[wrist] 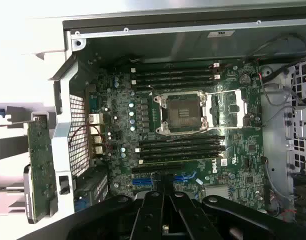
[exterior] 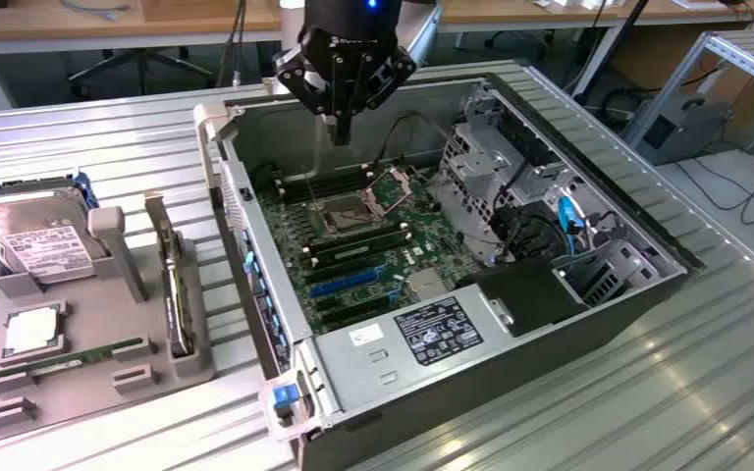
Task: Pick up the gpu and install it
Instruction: 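Reach for the gpu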
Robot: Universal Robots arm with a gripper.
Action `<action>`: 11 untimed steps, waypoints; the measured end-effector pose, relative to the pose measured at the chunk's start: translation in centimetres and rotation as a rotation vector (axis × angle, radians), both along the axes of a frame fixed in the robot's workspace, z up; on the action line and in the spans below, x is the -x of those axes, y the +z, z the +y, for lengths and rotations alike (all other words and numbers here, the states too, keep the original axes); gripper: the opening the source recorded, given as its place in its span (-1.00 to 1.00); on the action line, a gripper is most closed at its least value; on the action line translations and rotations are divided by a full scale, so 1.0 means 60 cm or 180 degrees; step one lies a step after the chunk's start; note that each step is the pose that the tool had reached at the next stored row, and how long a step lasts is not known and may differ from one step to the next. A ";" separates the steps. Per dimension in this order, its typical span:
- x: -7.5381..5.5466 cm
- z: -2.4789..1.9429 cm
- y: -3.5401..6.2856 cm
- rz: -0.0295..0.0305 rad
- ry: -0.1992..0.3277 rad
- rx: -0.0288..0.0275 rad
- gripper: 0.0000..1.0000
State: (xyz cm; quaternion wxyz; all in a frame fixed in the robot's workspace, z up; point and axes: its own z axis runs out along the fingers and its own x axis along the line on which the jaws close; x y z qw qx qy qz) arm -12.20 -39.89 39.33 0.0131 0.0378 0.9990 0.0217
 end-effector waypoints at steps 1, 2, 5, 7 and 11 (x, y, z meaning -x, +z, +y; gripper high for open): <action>0.001 0.0000 0.000 0.0000 -0.0001 0.0000 -0.79; 0.003 0.0000 0.000 0.0000 0.0000 0.0000 -0.79; 0.006 0.0000 0.000 0.0000 0.0000 0.0000 -0.79; 0.008 0.0000 0.000 0.0000 0.0000 0.0000 -0.79; 0.013 0.0000 0.000 0.0000 0.0000 0.0000 -0.79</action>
